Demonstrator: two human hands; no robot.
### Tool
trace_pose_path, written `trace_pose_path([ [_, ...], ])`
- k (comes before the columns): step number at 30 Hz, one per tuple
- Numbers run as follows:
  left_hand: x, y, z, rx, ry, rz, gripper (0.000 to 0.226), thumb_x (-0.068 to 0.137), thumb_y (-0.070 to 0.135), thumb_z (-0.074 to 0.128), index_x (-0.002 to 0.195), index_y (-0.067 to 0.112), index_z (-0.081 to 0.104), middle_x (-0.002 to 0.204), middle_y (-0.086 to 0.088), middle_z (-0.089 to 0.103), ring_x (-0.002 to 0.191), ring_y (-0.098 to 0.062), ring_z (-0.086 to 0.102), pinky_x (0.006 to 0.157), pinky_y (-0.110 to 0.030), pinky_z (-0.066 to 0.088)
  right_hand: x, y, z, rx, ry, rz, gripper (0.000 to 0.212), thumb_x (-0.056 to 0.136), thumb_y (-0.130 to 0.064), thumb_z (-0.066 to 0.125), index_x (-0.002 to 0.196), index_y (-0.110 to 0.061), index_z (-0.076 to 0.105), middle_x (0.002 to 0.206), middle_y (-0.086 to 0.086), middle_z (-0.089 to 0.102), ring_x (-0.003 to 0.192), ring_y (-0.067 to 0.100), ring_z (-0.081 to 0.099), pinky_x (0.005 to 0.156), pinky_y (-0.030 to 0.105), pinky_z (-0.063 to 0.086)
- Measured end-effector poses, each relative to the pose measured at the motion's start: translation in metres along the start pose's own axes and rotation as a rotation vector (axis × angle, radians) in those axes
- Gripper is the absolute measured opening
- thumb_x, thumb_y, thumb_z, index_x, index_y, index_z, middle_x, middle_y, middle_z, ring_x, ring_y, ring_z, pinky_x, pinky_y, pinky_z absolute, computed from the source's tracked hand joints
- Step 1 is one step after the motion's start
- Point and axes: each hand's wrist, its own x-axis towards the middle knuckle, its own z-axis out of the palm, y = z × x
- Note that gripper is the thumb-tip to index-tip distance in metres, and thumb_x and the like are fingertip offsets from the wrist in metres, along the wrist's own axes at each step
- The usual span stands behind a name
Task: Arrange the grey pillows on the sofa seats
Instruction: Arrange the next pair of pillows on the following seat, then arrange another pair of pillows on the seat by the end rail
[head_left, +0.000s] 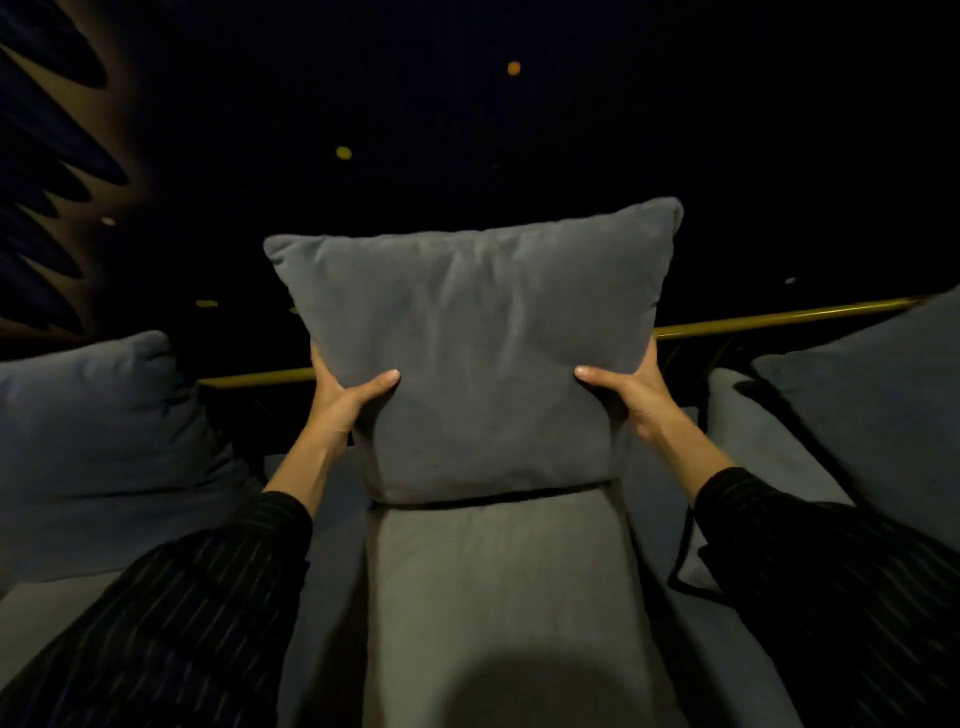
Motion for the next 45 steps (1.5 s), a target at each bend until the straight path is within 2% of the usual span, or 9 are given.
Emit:
trace_pose_path([
  [7,0.0,-0.061,0.008,0.112,0.011,-0.115,0.107,0.075,0.002,0.08,0.156,0.019,0.012,0.148,0.005,0.037,0.13,-0.013,0.041,0.109,-0.034,0.036,0.001,0.066,-0.009,-0.062,0.006,0.127,0.107,0.071,-0.001,0.082,0.151,-0.02,0.013,0.138,-0.004,0.041,0.121,0.012,0.044,0.098,0.026,0.038],
  [17,-0.063,-0.094,0.067,0.321,0.281,-0.222,0.095,0.086,0.017,0.073,0.156,0.006,0.009,0.159,-0.02,0.029,0.145,-0.036,0.032,0.118,-0.046,0.031,0.021,0.093,-0.021,-0.38,-0.112,0.242,0.118,0.069,-0.026,0.086,0.153,-0.013,0.004,0.156,0.011,0.03,0.142,0.029,0.035,0.117,0.041,0.03],
  [20,-0.11,-0.102,0.108,0.361,0.171,-0.289,0.103,0.084,0.017,0.075,0.156,0.002,0.004,0.16,-0.022,0.024,0.148,-0.033,0.028,0.119,-0.038,0.026,0.004,0.089,-0.024,-0.375,-0.123,0.254,0.102,0.078,-0.027,0.079,0.153,-0.012,0.011,0.156,0.011,0.032,0.14,0.032,0.036,0.116,0.043,0.032],
  [23,-0.147,-0.101,0.157,0.47,-0.028,-0.264,0.091,0.086,0.018,0.073,0.155,0.002,0.016,0.157,-0.02,0.031,0.144,-0.032,0.034,0.111,-0.025,0.029,-0.019,0.093,-0.04,-0.427,-0.171,0.327,0.078,0.084,-0.028,0.073,0.148,-0.012,0.032,0.146,0.011,0.047,0.131,0.031,0.049,0.109,0.043,0.041],
  [26,-0.162,-0.088,0.199,0.645,-0.289,-0.217,0.072,0.09,0.02,0.067,0.151,0.004,0.031,0.149,-0.019,0.047,0.135,-0.032,0.048,0.108,-0.031,0.036,-0.045,0.081,-0.075,-0.559,-0.194,0.328,0.048,0.087,-0.021,0.07,0.128,-0.002,0.058,0.116,0.008,0.063,0.11,0.021,0.06,0.089,0.024,0.043],
  [30,-0.165,-0.061,0.257,0.745,-0.477,-0.181,0.058,0.092,0.016,0.064,0.144,0.001,0.043,0.141,-0.021,0.055,0.131,-0.033,0.052,0.105,-0.035,0.041,-0.08,0.046,-0.154,-0.643,-0.074,0.297,0.03,0.087,-0.01,0.069,0.112,0.004,0.066,0.101,0.011,0.064,0.1,0.02,0.059,0.082,0.026,0.041],
  [37,-0.191,-0.005,0.395,0.757,-0.747,-0.022,0.055,0.091,0.015,0.063,0.142,0.007,0.044,0.125,-0.022,0.064,0.115,-0.035,0.061,0.089,-0.036,0.048,-0.105,-0.039,-0.327,-0.773,0.378,0.194,0.027,0.087,-0.014,0.069,0.106,0.006,0.067,0.106,0.022,0.07,0.104,0.033,0.065,0.083,0.031,0.046],
  [41,-0.202,0.018,0.474,0.763,-0.805,0.084,0.059,0.092,0.017,0.063,0.146,0.009,0.039,0.106,-0.015,0.062,0.099,-0.028,0.06,0.081,-0.033,0.045,-0.099,-0.056,-0.398,-0.743,0.55,0.162,0.041,0.089,-0.02,0.069,0.119,0.006,0.06,0.117,0.025,0.063,0.113,0.039,0.059,0.093,0.041,0.047],
  [45,-0.198,0.023,0.56,0.776,-0.78,0.104,0.064,0.094,0.022,0.063,0.149,0.007,0.034,0.146,-0.018,0.048,0.133,-0.034,0.048,0.106,-0.041,0.042,-0.082,-0.048,-0.475,-0.757,0.655,0.254,0.061,0.087,-0.032,0.068,0.132,0.002,0.047,0.135,0.025,0.051,0.126,0.044,0.046,0.102,0.05,0.041],
])
